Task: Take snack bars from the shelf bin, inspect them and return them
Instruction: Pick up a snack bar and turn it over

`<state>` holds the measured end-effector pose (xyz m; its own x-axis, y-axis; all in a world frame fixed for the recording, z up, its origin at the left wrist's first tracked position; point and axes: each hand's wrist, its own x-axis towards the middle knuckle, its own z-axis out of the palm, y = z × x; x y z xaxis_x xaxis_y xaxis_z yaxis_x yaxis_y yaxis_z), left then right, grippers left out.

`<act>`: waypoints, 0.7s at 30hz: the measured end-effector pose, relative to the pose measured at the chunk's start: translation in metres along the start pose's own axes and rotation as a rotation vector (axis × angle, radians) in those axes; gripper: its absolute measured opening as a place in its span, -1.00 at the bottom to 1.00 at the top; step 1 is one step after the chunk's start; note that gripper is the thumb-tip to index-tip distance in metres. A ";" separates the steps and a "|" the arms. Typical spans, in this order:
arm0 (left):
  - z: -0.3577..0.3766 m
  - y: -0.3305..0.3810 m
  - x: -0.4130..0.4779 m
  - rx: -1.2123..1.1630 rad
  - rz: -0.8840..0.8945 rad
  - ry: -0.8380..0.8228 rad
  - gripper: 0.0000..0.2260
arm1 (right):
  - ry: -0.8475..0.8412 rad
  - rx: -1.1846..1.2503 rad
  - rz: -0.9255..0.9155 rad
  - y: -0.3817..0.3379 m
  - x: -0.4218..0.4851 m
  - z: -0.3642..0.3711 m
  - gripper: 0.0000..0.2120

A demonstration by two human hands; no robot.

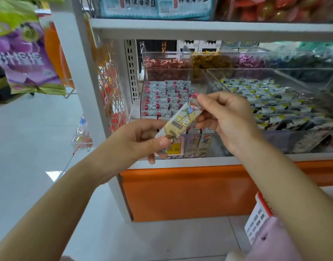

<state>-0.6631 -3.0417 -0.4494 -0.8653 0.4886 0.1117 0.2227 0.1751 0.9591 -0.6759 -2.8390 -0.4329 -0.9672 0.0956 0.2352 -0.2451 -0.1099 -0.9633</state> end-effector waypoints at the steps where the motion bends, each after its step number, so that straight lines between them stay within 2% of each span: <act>1: -0.001 -0.002 0.000 -0.026 -0.019 -0.003 -0.64 | 0.005 -0.014 0.004 0.003 -0.001 -0.001 -0.88; 3: -0.004 -0.006 -0.001 -0.060 -0.062 0.023 -0.65 | -0.001 -0.018 0.028 0.008 -0.003 -0.004 -0.88; 6: -0.006 -0.009 -0.001 -0.206 -0.128 0.149 -0.71 | -0.053 0.011 0.060 0.012 -0.007 -0.010 -0.81; 9: -0.007 -0.009 0.000 -0.426 -0.160 0.278 -0.80 | -0.152 0.021 0.117 0.017 -0.014 -0.015 -0.79; 12: -0.003 -0.008 0.000 -0.563 -0.193 0.394 -0.81 | -0.264 0.025 0.206 0.021 -0.019 -0.017 -0.80; 14: 0.000 -0.010 0.001 -0.493 -0.208 0.479 -0.76 | -0.326 0.016 0.270 0.022 -0.020 -0.018 -0.76; 17: 0.003 -0.016 0.001 -0.127 -0.174 0.612 -0.74 | -0.387 0.006 0.356 0.022 -0.021 -0.020 -0.72; 19: 0.005 -0.018 -0.001 0.089 -0.138 0.654 -0.76 | -0.401 0.036 0.395 0.021 -0.022 -0.021 -0.68; 21: 0.006 -0.018 -0.003 0.152 -0.153 0.664 -0.76 | -0.380 0.098 0.437 0.021 -0.022 -0.022 -0.59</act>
<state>-0.6618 -3.0413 -0.4683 -0.9726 -0.1681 0.1604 0.0952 0.3415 0.9351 -0.6583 -2.8218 -0.4609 -0.9312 -0.3390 -0.1339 0.1948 -0.1523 -0.9690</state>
